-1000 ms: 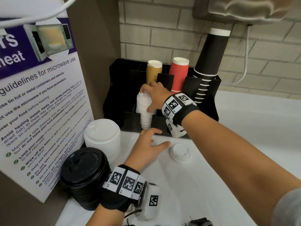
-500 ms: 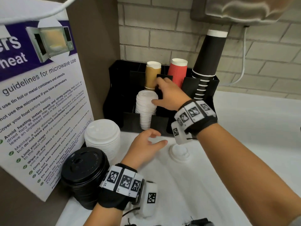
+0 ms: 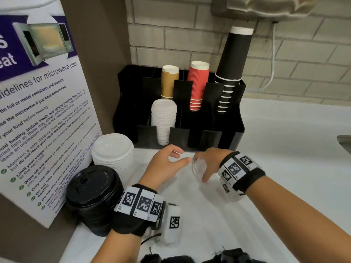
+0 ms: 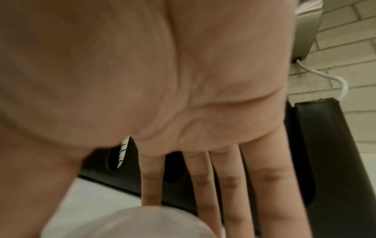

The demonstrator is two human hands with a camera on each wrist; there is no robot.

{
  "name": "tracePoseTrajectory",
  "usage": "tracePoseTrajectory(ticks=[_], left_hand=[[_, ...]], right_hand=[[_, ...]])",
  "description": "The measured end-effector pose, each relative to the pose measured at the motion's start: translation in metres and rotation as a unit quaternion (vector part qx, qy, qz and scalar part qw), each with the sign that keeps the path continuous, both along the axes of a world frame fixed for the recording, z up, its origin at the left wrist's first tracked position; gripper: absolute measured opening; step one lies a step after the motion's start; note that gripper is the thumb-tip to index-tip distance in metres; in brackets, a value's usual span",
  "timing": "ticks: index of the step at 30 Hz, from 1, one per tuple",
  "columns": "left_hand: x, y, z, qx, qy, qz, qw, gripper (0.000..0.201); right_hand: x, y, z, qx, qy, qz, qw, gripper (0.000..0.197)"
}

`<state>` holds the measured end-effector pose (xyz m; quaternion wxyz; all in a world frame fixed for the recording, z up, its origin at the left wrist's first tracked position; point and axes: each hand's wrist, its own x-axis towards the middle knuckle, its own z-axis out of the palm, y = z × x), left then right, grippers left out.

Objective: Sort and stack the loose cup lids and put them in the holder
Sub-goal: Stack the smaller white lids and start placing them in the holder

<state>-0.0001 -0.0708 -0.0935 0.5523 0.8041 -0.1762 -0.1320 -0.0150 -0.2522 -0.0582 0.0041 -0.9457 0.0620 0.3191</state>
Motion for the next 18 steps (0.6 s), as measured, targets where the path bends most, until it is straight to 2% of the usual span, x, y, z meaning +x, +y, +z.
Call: tracePoseTrajectory(ticks=[5, 9, 11, 14, 16, 18], left_hand=[[0.002, 0.001, 0.001, -0.001, -0.006, 0.004, 1.000, 0.024], [0.004, 0.000, -0.002, 0.002, 0.003, 0.005, 1.000, 0.023], [0.003, -0.002, -0.004, 0.001, 0.009, 0.000, 1.000, 0.023], [0.001, -0.004, -0.005, -0.001, 0.015, -0.007, 1.000, 0.022], [0.000, -0.005, -0.005, -0.003, 0.017, -0.012, 1.000, 0.021], [0.001, -0.005, -0.005, -0.002, 0.014, -0.014, 1.000, 0.022]], right_hand=[[0.004, 0.006, 0.014, -0.004, -0.019, 0.024, 1.000, 0.071], [0.010, 0.002, 0.058, 0.049, -0.096, 0.037, 0.993, 0.062], [0.017, 0.000, 0.082, 0.115, -0.183, 0.048, 0.975, 0.062], [0.038, 0.006, 0.104, 0.214, -0.309, 0.046, 0.926, 0.063], [0.059, 0.013, 0.107, 0.238, -0.350, 0.035, 0.905, 0.064], [0.079, 0.021, 0.105, 0.225, -0.362, 0.027, 0.904, 0.061]])
